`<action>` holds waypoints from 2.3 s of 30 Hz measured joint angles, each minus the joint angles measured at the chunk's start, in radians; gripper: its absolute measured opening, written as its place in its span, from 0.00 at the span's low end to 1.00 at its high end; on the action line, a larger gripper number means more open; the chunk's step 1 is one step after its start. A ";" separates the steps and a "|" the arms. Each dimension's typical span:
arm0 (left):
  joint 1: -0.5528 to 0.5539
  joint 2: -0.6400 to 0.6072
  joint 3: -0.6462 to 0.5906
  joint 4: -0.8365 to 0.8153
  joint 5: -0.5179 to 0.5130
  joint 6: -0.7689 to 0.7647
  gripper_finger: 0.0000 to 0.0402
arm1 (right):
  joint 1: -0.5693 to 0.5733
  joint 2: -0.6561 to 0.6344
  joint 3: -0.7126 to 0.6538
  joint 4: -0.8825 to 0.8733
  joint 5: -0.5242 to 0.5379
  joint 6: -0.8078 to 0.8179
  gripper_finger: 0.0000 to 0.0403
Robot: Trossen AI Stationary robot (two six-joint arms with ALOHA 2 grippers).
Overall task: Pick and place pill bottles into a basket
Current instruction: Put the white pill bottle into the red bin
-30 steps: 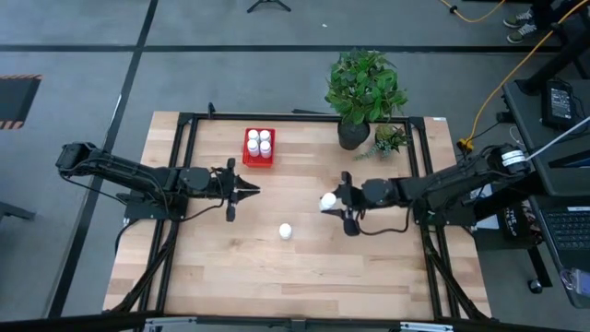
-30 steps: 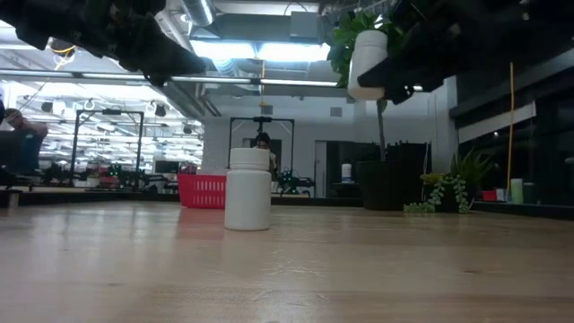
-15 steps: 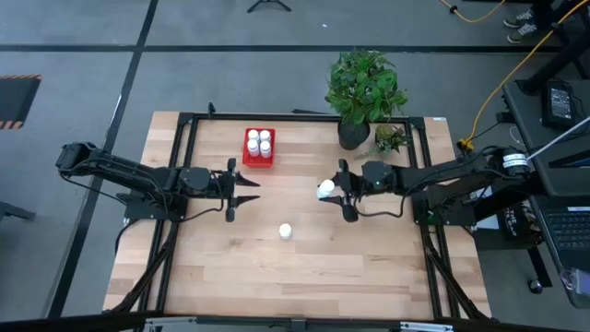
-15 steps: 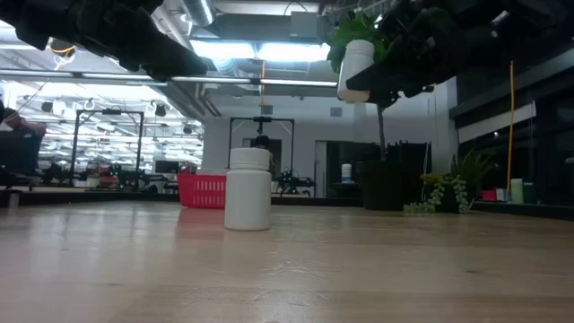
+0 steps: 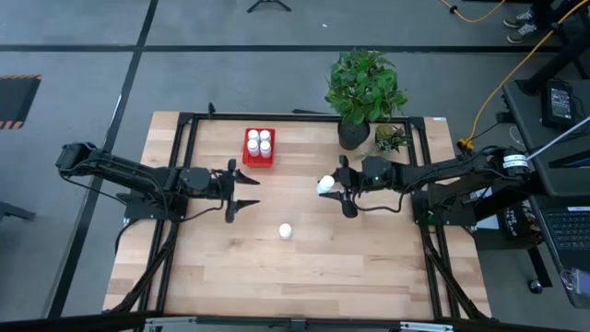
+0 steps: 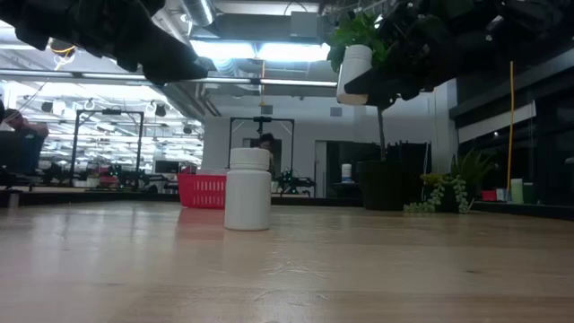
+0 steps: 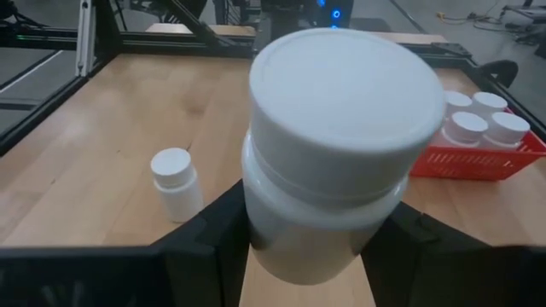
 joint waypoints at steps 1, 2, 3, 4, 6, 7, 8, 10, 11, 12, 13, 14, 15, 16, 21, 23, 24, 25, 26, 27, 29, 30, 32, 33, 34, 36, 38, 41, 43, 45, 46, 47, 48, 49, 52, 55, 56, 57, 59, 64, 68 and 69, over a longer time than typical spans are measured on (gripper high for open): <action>0.000 0.000 0.001 0.000 -0.001 -0.026 0.65 | 0.000 0.000 0.000 -0.002 0.000 0.000 0.42; 0.001 0.000 0.005 -0.001 -0.001 -0.050 0.65 | 0.000 0.000 0.000 -0.005 0.000 0.000 0.42; 0.003 0.001 0.011 -0.001 -0.003 -0.071 0.65 | 0.000 0.000 0.000 -0.008 0.000 0.001 0.42; 0.006 0.004 0.020 -0.004 -0.004 -0.087 0.65 | 0.000 0.000 0.000 -0.011 0.000 0.004 0.42; 0.010 0.015 0.050 -0.039 -0.004 -0.092 0.65 | 0.000 0.000 0.000 -0.014 0.000 0.008 0.42; 0.010 0.027 0.067 -0.057 -0.005 -0.087 0.65 | 0.000 0.000 0.001 -0.014 0.000 0.008 0.42; 0.010 0.044 0.086 -0.074 -0.011 -0.083 0.65 | 0.000 0.000 0.004 -0.021 0.000 0.008 0.42; 0.011 0.090 0.126 -0.091 -0.022 -0.066 0.65 | 0.000 0.007 0.025 -0.054 0.000 0.009 0.42; 0.011 0.115 0.145 -0.098 -0.023 -0.052 0.65 | 0.000 0.016 0.043 -0.074 0.001 0.009 0.42; 0.011 0.140 0.162 -0.103 -0.023 -0.036 0.65 | 0.000 0.027 0.062 -0.102 0.001 0.009 0.42; 0.011 0.167 0.179 -0.106 -0.024 -0.018 0.65 | 0.000 0.044 0.083 -0.121 0.001 0.007 0.42; 0.012 0.191 0.193 -0.106 -0.026 -0.001 0.65 | 0.000 0.066 0.106 -0.128 0.000 0.003 0.42; 0.015 0.210 0.204 -0.107 -0.026 0.009 0.65 | 0.000 0.087 0.123 -0.133 -0.003 -0.006 0.42; 0.020 0.233 0.218 -0.107 -0.026 0.011 0.65 | 0.000 0.110 0.140 -0.134 -0.014 -0.018 0.42; 0.074 0.340 0.289 -0.132 -0.010 -0.021 0.65 | 0.000 0.201 0.201 -0.139 -0.043 -0.043 0.42; 0.093 0.371 0.337 -0.195 0.012 -0.025 0.65 | 0.000 0.219 0.221 -0.134 -0.045 -0.047 0.42; 0.103 0.386 0.366 -0.240 0.015 -0.025 0.65 | 0.000 0.220 0.224 -0.134 -0.045 -0.046 0.42; 0.111 0.401 0.397 -0.279 0.016 -0.025 0.65 | 0.000 0.220 0.226 -0.135 -0.045 -0.047 0.42; 0.118 0.411 0.427 -0.320 0.017 -0.025 0.65 | 0.000 0.221 0.228 -0.134 -0.045 -0.047 0.42; 0.124 0.419 0.453 -0.359 0.017 -0.025 0.65 | 0.000 0.222 0.228 -0.136 -0.045 -0.048 0.42; 0.136 0.445 0.505 -0.387 0.019 -0.024 0.65 | 0.000 0.222 0.228 -0.134 -0.045 -0.048 0.42; 0.141 0.451 0.526 -0.414 0.018 -0.024 0.65 | 0.000 0.222 0.228 -0.134 -0.045 -0.049 0.42; 0.149 0.467 0.565 -0.441 0.024 -0.022 0.65 | 0.000 0.222 0.228 -0.138 -0.044 -0.052 0.42; 0.155 0.475 0.584 -0.452 0.034 -0.022 0.65 | 0.000 0.222 0.228 -0.140 -0.045 -0.053 0.42; 0.159 0.480 0.600 -0.465 0.043 -0.024 0.65 | 0.000 0.222 0.228 -0.141 -0.045 -0.060 0.42; 0.168 0.495 0.633 -0.490 0.060 -0.041 0.65 | 0.000 0.222 0.228 -0.140 -0.044 -0.074 0.42; 0.172 0.515 0.665 -0.518 0.067 -0.054 0.65 | 0.000 0.222 0.228 -0.138 -0.044 -0.078 0.42; 0.177 0.562 0.728 -0.583 0.079 -0.066 0.65 | 0.000 0.222 0.228 -0.134 -0.044 -0.079 0.42; 0.179 0.594 0.763 -0.618 0.082 -0.066 0.66 | 0.000 0.222 0.227 -0.134 -0.044 -0.084 0.42; 0.180 0.635 0.808 -0.632 0.100 -0.054 0.66 | 0.000 0.222 0.227 -0.138 -0.043 -0.088 0.42; 0.180 0.647 0.826 -0.653 0.106 -0.037 0.66 | 0.000 0.222 0.227 -0.138 -0.043 -0.089 0.42; 0.180 0.660 0.844 -0.665 0.107 -0.022 0.66 | 0.000 0.222 0.227 -0.137 -0.043 -0.089 0.42; 0.180 0.676 0.866 -0.654 0.109 -0.009 0.66 | 0.000 0.222 0.227 -0.137 -0.043 -0.089 0.42; 0.179 0.688 0.883 -0.650 0.114 0.001 0.66 | 0.000 0.222 0.227 -0.137 -0.043 -0.089 0.42; 0.179 0.711 0.928 -0.682 0.150 0.012 0.66 | 0.000 0.222 0.227 -0.132 -0.042 -0.088 0.42; 0.179 0.723 0.949 -0.682 0.178 0.009 0.66 | 0.000 0.222 0.227 -0.127 -0.042 -0.088 0.42; 0.179 0.729 0.955 -0.682 0.186 0.006 0.66 | 0.000 0.222 0.227 -0.126 -0.042 -0.088 0.42; 0.179 0.736 0.961 -0.676 0.192 0.005 0.66 | 0.000 0.222 0.227 -0.126 -0.042 -0.089 0.42; 0.179 0.742 0.963 -0.686 0.199 0.004 0.66 | 0.000 0.222 0.227 -0.125 -0.042 -0.089 0.42; 0.180 0.768 0.966 -0.672 0.209 0.004 0.66 | 0.000 0.222 0.227 -0.121 -0.042 -0.089 0.42; 0.185 0.781 0.988 -0.672 0.211 0.022 0.66 | 0.000 0.222 0.227 -0.113 -0.042 -0.080 0.42; 0.185 0.782 0.998 -0.667 0.211 0.028 0.66 | 0.000 0.222 0.227 -0.111 -0.042 -0.074 0.42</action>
